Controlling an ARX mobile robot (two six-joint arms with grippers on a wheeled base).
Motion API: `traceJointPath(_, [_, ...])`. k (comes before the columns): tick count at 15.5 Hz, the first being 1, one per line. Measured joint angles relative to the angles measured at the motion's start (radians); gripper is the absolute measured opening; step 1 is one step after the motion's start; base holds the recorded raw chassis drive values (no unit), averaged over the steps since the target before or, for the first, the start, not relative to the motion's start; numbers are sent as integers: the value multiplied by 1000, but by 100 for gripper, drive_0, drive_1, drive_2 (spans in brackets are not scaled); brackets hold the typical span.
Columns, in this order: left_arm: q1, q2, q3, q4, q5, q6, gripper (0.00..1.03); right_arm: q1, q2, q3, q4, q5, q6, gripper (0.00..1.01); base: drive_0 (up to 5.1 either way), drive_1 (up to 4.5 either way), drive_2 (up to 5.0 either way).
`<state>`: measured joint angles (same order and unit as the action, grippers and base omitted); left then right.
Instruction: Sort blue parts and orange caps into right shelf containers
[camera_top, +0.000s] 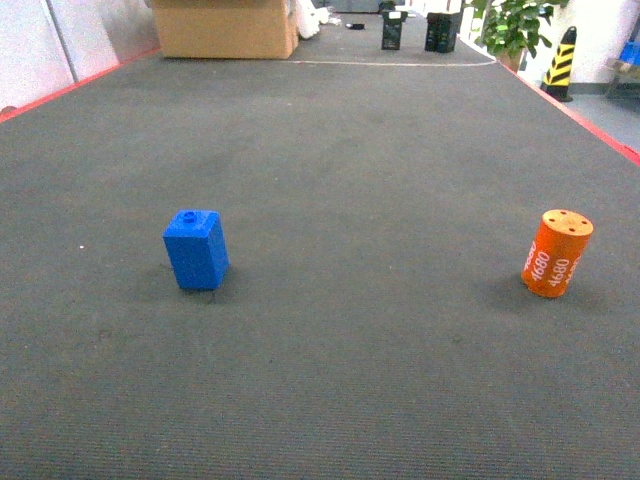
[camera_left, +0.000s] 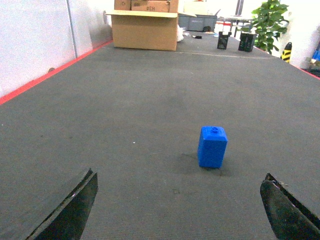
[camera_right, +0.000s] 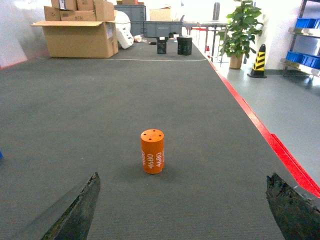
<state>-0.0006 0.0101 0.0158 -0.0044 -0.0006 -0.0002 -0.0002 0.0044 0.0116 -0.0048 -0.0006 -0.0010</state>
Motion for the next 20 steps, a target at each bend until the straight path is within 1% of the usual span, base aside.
traceJointPath(20, [0,0,0,0,0,0,98,0,0,0,0,0,0,98,0,0,0])
